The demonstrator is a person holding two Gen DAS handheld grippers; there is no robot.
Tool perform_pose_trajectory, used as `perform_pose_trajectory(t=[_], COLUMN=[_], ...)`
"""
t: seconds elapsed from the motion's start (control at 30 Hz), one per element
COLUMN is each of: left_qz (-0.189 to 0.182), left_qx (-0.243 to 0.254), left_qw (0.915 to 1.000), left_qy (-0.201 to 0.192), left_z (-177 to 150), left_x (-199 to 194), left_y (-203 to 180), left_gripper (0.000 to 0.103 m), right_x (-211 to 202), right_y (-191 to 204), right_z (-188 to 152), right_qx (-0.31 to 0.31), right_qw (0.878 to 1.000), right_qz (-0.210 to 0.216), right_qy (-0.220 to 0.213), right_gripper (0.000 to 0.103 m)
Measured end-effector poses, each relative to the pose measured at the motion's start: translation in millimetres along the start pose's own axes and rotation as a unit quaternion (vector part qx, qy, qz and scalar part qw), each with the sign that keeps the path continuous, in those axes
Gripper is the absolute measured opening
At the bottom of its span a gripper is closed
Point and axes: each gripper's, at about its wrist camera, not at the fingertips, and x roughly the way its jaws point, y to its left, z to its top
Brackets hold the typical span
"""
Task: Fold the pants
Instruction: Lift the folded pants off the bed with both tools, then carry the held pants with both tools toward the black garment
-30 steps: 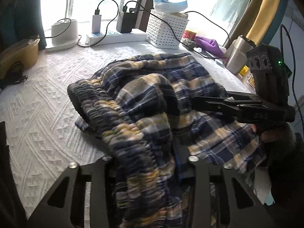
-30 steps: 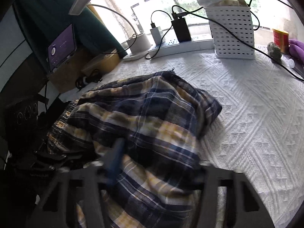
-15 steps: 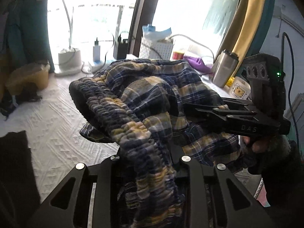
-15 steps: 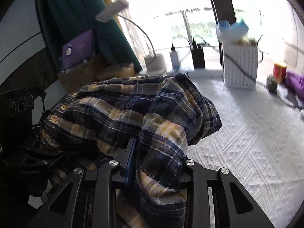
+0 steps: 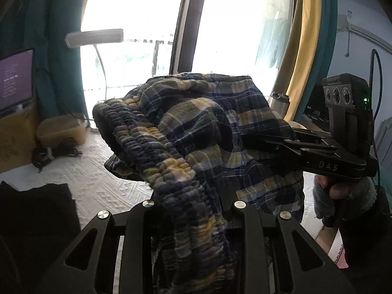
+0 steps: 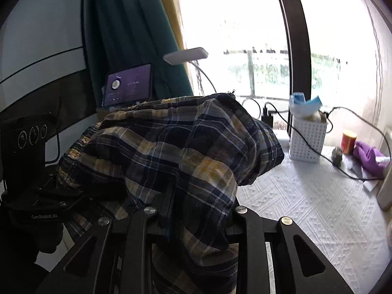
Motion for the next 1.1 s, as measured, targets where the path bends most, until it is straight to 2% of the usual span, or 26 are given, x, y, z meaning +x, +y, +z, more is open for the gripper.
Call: perform_pose_trajectory(t=[0.5, 1.1], left_qz=[0.032, 0.127], left_qx=[0.000, -0.017], left_qw=[0.9985, 0.9877], left_qy=[-0.045, -0.089], left_z=[-11, -32], left_x=[-80, -171], left_y=[14, 79], left_gripper=[0.026, 0.026], right_x=[-26, 28], right_y=[81, 188], right_z=[15, 44], right_qx=[-0.044, -0.095], right_qw=[0.998, 0.989], right_qz=[0.023, 0.103], right_qy=[-0.038, -0.037], right_gripper=[0.028, 0.028])
